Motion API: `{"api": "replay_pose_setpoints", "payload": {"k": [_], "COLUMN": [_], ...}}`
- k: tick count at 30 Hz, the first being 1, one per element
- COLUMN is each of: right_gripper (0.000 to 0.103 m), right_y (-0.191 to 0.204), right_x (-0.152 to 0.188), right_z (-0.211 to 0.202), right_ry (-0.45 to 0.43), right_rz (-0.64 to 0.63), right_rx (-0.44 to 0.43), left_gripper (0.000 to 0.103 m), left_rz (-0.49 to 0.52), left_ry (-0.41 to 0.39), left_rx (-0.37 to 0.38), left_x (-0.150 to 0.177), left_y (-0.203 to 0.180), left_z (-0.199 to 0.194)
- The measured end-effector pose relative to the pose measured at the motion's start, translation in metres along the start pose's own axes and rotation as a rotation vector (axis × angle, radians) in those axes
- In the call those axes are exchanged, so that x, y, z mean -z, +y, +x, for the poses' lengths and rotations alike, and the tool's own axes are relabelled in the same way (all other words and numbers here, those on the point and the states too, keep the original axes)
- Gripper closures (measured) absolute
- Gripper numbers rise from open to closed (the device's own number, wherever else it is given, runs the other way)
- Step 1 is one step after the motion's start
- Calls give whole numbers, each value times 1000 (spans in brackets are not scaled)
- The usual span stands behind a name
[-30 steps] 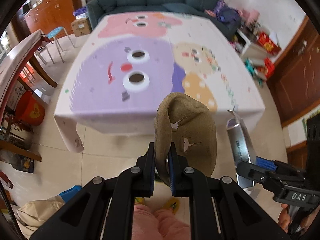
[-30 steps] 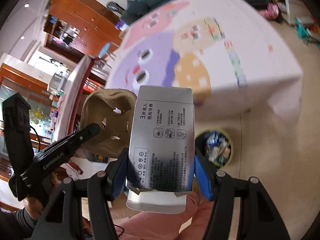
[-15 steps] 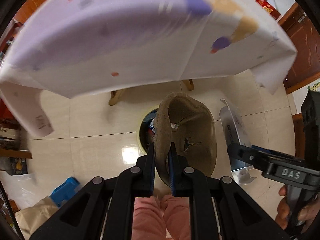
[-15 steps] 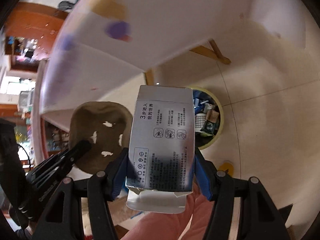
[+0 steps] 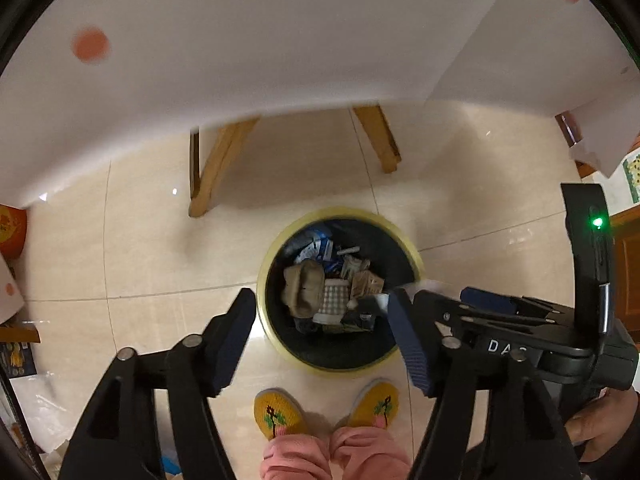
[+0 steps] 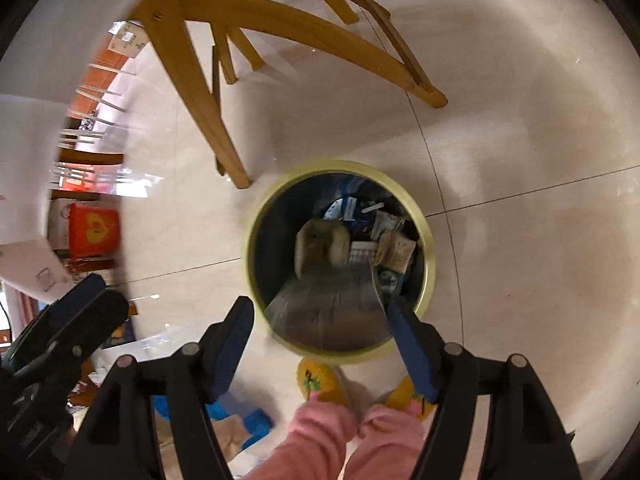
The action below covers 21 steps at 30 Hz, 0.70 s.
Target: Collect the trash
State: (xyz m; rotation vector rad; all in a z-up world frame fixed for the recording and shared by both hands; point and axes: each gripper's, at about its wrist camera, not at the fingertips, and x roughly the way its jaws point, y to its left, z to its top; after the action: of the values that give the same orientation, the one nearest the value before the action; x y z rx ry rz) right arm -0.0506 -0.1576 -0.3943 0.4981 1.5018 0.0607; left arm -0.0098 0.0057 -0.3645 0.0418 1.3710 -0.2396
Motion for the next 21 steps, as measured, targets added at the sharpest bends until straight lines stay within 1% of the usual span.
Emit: {"api": "replay_pose_setpoints", "payload": {"k": [2,4,5,9,14,16,19,21], "right_gripper": [33,33,33,33,33,33,33,33], "right_y": [0,3,4,9,18,21,28,31], "right_x": [1,7,8,11,16,17,19,21], "right_z": [3,-3,-4,-11,-30,-38,-57,-68], "right_ry": [-14,-36,-51,-83,-126,-141,-187,-203], "right_rz": [-8,-24,-35,-69,-89,-89,-97,-99], "right_rx": [2,11,15,28,38,44,43,41], "left_gripper": [27,22,21,21,21,21,21,21], "left_rz": [-12,-24,-29,-31,0,5,-3,-12], "left_ry": [-14,-28,-34,-43,-92,-105,-99,-98], "left_rx": [-20,-25,-25,-37,-97,-110,-90,-90], "left_x": [-1,-1,0,2,1,-1,-4,-4], "left_y": [1,5,7,7,-1,-3,-5,-6], "left_z": [3,3,2,2,-22,-29,-42,-52]}}
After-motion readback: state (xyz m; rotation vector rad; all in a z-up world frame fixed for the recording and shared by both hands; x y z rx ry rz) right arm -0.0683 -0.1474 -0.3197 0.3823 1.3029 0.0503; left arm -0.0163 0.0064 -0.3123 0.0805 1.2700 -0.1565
